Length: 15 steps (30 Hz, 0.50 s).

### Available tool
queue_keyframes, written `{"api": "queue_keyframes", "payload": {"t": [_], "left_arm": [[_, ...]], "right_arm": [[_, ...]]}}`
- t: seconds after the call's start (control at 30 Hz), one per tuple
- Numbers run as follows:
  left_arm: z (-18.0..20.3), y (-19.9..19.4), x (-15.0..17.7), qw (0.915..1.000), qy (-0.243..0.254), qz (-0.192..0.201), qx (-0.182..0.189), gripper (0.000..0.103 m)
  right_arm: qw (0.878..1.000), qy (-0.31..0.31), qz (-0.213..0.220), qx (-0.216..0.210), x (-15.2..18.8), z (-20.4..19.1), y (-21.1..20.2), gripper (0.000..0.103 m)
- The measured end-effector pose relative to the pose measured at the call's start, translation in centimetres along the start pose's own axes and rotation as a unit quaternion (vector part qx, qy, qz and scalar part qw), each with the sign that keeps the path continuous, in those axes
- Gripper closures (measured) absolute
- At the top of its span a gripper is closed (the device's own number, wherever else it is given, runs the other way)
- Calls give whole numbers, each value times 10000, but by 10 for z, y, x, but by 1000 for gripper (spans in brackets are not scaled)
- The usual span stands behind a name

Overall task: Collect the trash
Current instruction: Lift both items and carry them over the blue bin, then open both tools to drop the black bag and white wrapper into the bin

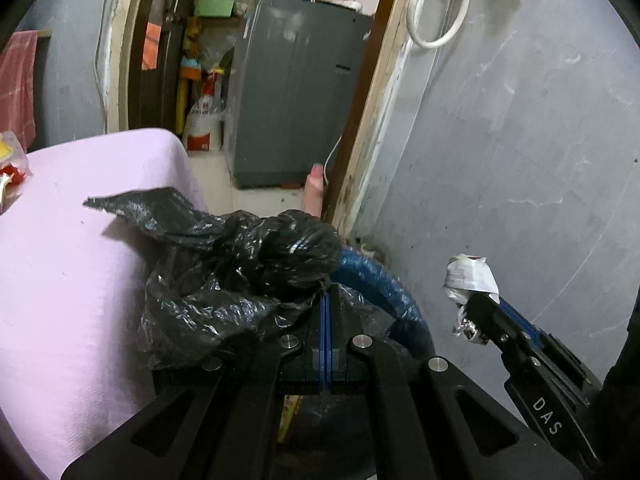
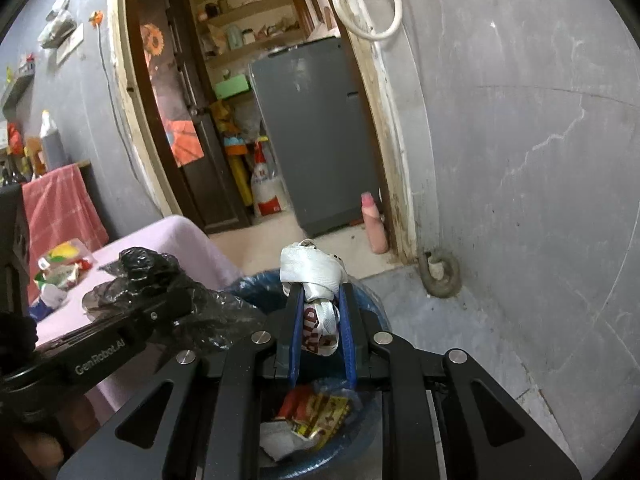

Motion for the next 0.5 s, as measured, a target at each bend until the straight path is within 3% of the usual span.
{"api": "queue_keyframes", "payload": {"t": [0.3, 0.5], "left_arm": [[-2, 8, 10, 9994, -52, -318, 152, 103], [-6, 0, 9, 9995, -10, -255, 204, 101]], "right_arm": [[9996, 8, -280, -40, 8, 0, 9, 84], [9996, 7, -292, -38, 7, 0, 10, 81]]}}
Point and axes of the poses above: each gripper's, at about its wrist camera, not at the fingertips, and y roughly the way its jaws point, z to its right, x to its underside, the point moved 3 cm from there along y, roughly the way its jaws point, and after that the axes turned 5 degrees about z, right-handed, at the moved point
